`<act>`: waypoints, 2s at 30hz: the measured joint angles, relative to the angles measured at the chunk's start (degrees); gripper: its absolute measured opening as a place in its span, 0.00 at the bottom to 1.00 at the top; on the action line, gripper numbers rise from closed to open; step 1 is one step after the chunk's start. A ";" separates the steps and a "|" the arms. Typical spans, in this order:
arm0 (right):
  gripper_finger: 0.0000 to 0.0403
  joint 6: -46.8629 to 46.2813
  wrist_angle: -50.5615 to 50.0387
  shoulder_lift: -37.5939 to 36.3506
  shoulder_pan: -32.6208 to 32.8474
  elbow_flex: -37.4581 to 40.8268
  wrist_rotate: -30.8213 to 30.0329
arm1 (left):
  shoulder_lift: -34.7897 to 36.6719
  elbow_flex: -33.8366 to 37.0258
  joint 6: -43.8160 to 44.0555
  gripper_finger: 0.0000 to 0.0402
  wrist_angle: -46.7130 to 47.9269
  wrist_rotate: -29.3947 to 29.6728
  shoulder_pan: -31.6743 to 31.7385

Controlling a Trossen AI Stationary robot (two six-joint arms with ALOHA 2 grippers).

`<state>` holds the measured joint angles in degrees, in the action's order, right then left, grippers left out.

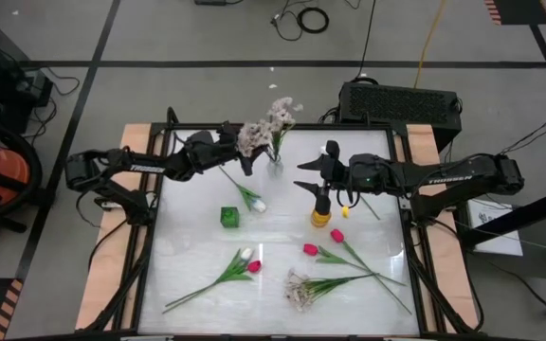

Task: Sort flowers into vase by color
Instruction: Put the top white flowers into the transparent vase, then put the white flowers into the transparent vase

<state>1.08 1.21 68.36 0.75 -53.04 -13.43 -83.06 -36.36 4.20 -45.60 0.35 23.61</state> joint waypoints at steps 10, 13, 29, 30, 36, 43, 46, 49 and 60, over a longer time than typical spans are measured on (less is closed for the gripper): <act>0.50 0.45 -0.91 0.00 0.00 0.00 0.00 | 6.81 -0.04 -0.06 0.84 9.76 -0.21 0.01; 0.50 0.49 -0.91 0.00 0.00 0.00 0.01 | 8.30 -0.04 -0.06 0.84 12.66 -0.19 0.01; 0.50 0.61 -1.14 0.00 0.00 0.00 0.00 | 10.15 -0.04 -0.23 0.84 23.38 -0.19 0.01; 0.50 0.61 -1.31 0.00 0.00 0.00 0.00 | 10.15 -0.04 -0.50 0.84 23.99 -0.19 0.01; 0.50 0.64 -2.93 0.00 0.00 -0.02 0.00 | 11.87 0.04 -1.13 0.84 27.99 -0.17 0.01; 0.50 1.25 -3.47 0.00 -0.01 0.00 0.02 | 20.45 0.02 -2.87 0.84 37.00 -0.14 0.01; 0.50 1.54 -3.45 0.00 -0.02 -0.01 0.00 | 23.61 0.03 -3.51 0.84 42.11 -0.12 0.01; 0.50 1.59 -3.45 0.00 -0.02 0.00 0.00 | 26.37 0.02 -3.52 0.84 44.90 -0.12 0.01; 0.50 -1.18 -7.87 -0.02 -0.02 0.00 0.00 | 36.75 0.02 -2.99 0.84 56.09 -4.27 -0.01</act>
<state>-0.10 -6.66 68.34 0.73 -53.04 -13.43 -46.31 -36.34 1.21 10.50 -3.91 23.59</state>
